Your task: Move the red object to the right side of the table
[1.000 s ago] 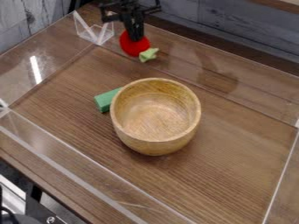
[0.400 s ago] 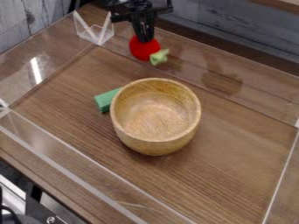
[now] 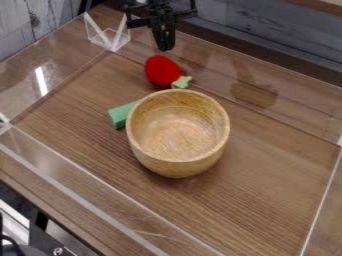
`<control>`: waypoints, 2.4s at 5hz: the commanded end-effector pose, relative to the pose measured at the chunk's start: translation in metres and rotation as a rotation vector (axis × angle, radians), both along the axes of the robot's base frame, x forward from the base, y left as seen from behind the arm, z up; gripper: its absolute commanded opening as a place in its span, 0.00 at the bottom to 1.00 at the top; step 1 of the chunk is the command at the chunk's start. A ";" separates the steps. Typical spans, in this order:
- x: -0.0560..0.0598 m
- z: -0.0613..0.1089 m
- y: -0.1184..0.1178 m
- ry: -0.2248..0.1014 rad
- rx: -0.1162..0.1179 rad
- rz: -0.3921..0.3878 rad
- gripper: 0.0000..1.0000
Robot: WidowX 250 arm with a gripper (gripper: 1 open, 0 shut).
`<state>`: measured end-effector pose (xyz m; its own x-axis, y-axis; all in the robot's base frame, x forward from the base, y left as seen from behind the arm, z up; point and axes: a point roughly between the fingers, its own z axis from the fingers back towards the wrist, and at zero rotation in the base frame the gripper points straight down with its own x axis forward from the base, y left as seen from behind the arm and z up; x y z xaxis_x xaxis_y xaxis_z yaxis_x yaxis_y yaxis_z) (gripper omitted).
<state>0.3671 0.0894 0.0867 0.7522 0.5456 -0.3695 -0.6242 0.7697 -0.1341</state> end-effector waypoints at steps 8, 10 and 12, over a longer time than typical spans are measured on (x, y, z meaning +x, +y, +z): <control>0.003 0.027 -0.010 -0.080 0.020 -0.018 0.00; 0.004 0.029 -0.011 -0.075 0.008 -0.018 0.00; 0.005 0.025 -0.011 -0.070 0.007 -0.016 0.00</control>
<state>0.3671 0.0785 0.0850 0.7517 0.5315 -0.3904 -0.6196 0.7720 -0.1419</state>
